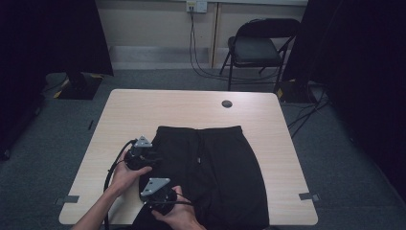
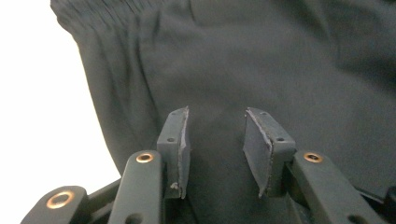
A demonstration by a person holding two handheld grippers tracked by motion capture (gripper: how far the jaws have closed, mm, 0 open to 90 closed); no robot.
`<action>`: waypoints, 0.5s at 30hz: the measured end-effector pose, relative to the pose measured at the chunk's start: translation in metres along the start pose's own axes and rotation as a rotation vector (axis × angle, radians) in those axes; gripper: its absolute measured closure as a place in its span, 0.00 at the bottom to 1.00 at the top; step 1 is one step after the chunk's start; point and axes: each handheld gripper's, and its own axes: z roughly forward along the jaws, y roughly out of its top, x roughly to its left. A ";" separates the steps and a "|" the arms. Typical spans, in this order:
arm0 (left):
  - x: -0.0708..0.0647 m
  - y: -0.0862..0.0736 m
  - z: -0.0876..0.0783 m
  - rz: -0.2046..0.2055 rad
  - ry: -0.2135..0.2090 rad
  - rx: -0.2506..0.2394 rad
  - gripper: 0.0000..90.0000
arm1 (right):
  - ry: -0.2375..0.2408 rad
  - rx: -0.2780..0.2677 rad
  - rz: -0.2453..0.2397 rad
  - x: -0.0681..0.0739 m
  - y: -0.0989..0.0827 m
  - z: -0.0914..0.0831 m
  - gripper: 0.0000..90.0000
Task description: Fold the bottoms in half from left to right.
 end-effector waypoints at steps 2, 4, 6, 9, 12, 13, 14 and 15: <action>0.000 0.001 -0.003 0.002 0.013 -0.023 0.67 | -0.011 -0.011 0.016 -0.005 -0.002 -0.012 0.98; 0.001 0.001 -0.004 -0.008 0.018 -0.030 0.66 | -0.036 -0.015 0.027 -0.012 -0.007 -0.023 0.98; 0.001 0.000 -0.003 -0.006 0.023 -0.024 0.65 | -0.046 -0.011 0.032 -0.015 -0.010 -0.027 0.98; -0.002 0.000 0.001 0.006 0.039 -0.007 0.65 | -0.094 0.022 0.056 -0.026 -0.026 -0.036 0.98; -0.005 0.000 0.006 0.025 0.044 0.018 0.65 | -0.114 0.039 0.056 -0.027 -0.034 -0.036 0.94; -0.006 0.000 0.008 0.038 0.047 0.017 0.65 | -0.108 0.033 0.070 -0.029 -0.037 -0.036 0.87; -0.008 0.000 0.009 0.037 0.049 0.017 0.65 | -0.109 0.020 0.079 -0.030 -0.037 -0.036 0.78; -0.008 0.000 0.009 0.037 0.053 0.019 0.65 | -0.109 0.011 0.079 -0.031 -0.036 -0.036 0.72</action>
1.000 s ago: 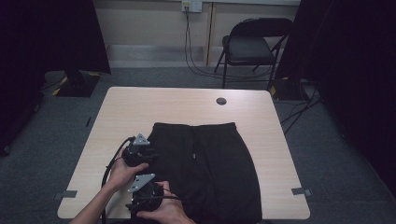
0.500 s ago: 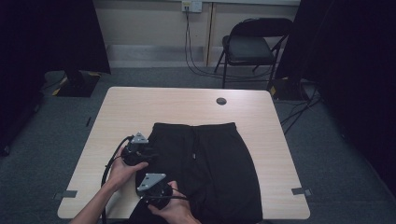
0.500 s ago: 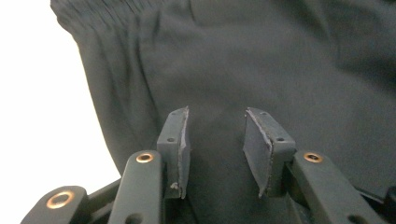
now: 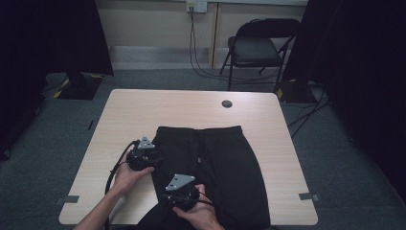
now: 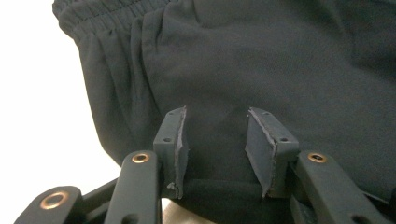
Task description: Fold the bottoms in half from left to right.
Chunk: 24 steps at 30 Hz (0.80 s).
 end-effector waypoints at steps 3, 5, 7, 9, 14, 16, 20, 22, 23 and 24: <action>0.000 0.000 0.000 -0.005 -0.004 -0.004 0.65 | -0.003 -0.007 0.015 0.000 0.006 0.004 0.63; 0.000 -0.001 0.000 -0.001 -0.002 -0.003 0.65 | -0.024 0.000 0.016 -0.001 0.007 0.010 0.62; 0.000 -0.001 0.000 -0.001 -0.001 -0.003 0.65 | -0.039 0.002 0.039 -0.004 0.007 0.014 0.62; 0.001 -0.001 0.000 -0.003 -0.002 -0.003 0.65 | -0.024 -0.009 0.049 -0.005 0.006 0.014 0.73; 0.007 0.001 -0.004 -0.027 -0.007 -0.014 0.62 | 0.010 -0.024 0.031 0.002 0.008 0.014 0.93; 0.012 0.002 -0.010 -0.068 0.001 -0.063 0.59 | 0.040 -0.042 0.035 0.005 0.011 0.013 0.98; 0.033 0.008 -0.021 -0.135 0.045 -0.115 0.54 | 0.053 -0.036 0.007 0.007 0.015 0.014 1.00; 0.039 0.005 -0.017 -0.141 0.041 -0.104 0.53 | 0.054 -0.023 0.000 0.008 0.014 0.016 1.00; 0.039 0.005 -0.017 -0.141 0.041 -0.104 0.53 | 0.054 -0.023 0.000 0.008 0.014 0.016 1.00; 0.042 0.003 -0.010 -0.146 0.037 -0.084 0.53 | 0.053 -0.020 -0.005 0.008 0.013 0.016 0.99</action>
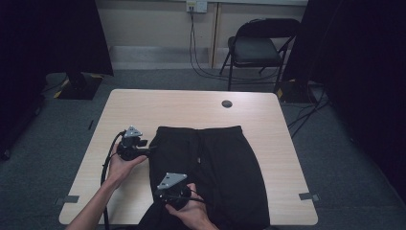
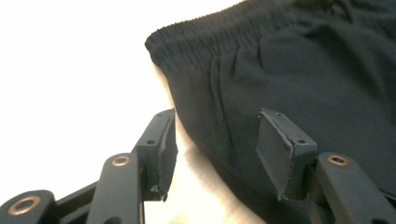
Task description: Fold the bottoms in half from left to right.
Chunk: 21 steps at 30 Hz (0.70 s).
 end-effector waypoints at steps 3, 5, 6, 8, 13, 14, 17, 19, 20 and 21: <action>0.004 -0.003 0.013 -0.014 -0.011 0.031 0.49 | -0.004 0.010 -0.007 0.001 -0.001 0.003 0.93; 0.003 -0.003 0.017 -0.013 -0.013 0.032 0.49 | -0.005 0.011 -0.006 0.001 -0.002 0.004 0.90; 0.002 -0.002 0.019 0.003 0.001 0.037 0.49 | -0.007 0.008 0.000 0.001 -0.002 0.004 0.88; 0.000 0.000 0.022 -0.002 0.006 0.024 0.50 | -0.009 0.001 0.011 0.001 -0.002 0.006 0.87; -0.006 0.001 0.027 0.035 0.028 0.015 0.55 | 0.002 -0.001 0.007 0.001 -0.002 0.007 0.97; -0.005 0.002 0.027 0.040 0.031 0.020 0.58 | 0.008 -0.002 0.002 0.001 -0.002 0.007 0.98; -0.006 0.007 0.029 0.034 0.022 0.042 0.66 | 0.010 0.000 0.010 0.000 -0.001 0.007 1.00; -0.012 0.011 0.032 0.059 0.024 0.051 0.75 | 0.010 0.001 0.012 0.000 -0.001 0.006 1.00; -0.013 0.011 0.033 0.066 0.019 0.049 0.78 | 0.010 -0.002 0.012 0.001 0.000 0.005 1.00; -0.016 0.012 0.033 0.075 0.012 0.048 0.87 | 0.017 -0.012 0.013 0.001 0.000 0.003 1.00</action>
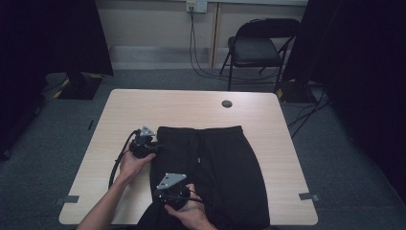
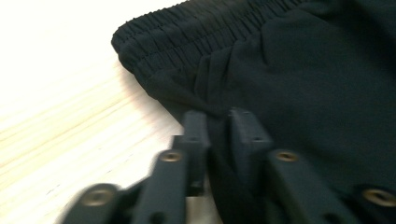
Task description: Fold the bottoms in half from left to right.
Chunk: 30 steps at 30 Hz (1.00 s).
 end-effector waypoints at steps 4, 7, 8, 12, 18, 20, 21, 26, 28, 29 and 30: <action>0.001 0.001 -0.002 -0.015 0.000 -0.011 0.98 | 0.004 -0.009 -0.011 0.001 0.003 -0.004 1.00; 0.005 0.001 -0.007 -0.072 -0.020 -0.052 0.99 | 0.011 -0.030 -0.003 0.001 0.008 -0.011 1.00; 0.006 0.004 -0.014 -0.118 -0.042 -0.098 0.99 | 0.016 -0.044 -0.008 0.001 0.012 -0.016 1.00; 0.007 0.008 -0.022 -0.160 -0.052 -0.151 0.99 | 0.023 -0.065 0.000 0.000 0.018 -0.022 1.00; 0.009 0.010 -0.026 -0.190 -0.074 -0.165 0.99 | 0.028 -0.092 -0.016 0.003 0.032 -0.034 1.00; 0.010 0.018 -0.031 -0.190 -0.083 -0.180 0.99 | 0.027 -0.108 -0.018 0.003 0.038 -0.040 1.00; 0.010 0.018 -0.031 -0.190 -0.083 -0.180 0.99 | 0.027 -0.108 -0.018 0.003 0.038 -0.040 1.00; 0.011 0.034 -0.046 -0.201 -0.098 -0.241 0.99 | 0.034 -0.165 -0.008 -0.001 0.050 -0.055 1.00; 0.011 0.034 -0.049 -0.207 -0.102 -0.249 0.99 | 0.033 -0.171 -0.012 -0.001 0.052 -0.057 1.00; 0.013 0.036 -0.052 -0.207 -0.098 -0.249 0.99 | 0.035 -0.187 -0.012 -0.001 0.056 -0.060 1.00; 0.013 0.036 -0.052 -0.207 -0.098 -0.249 0.99 | 0.034 -0.193 -0.013 -0.001 0.058 -0.062 1.00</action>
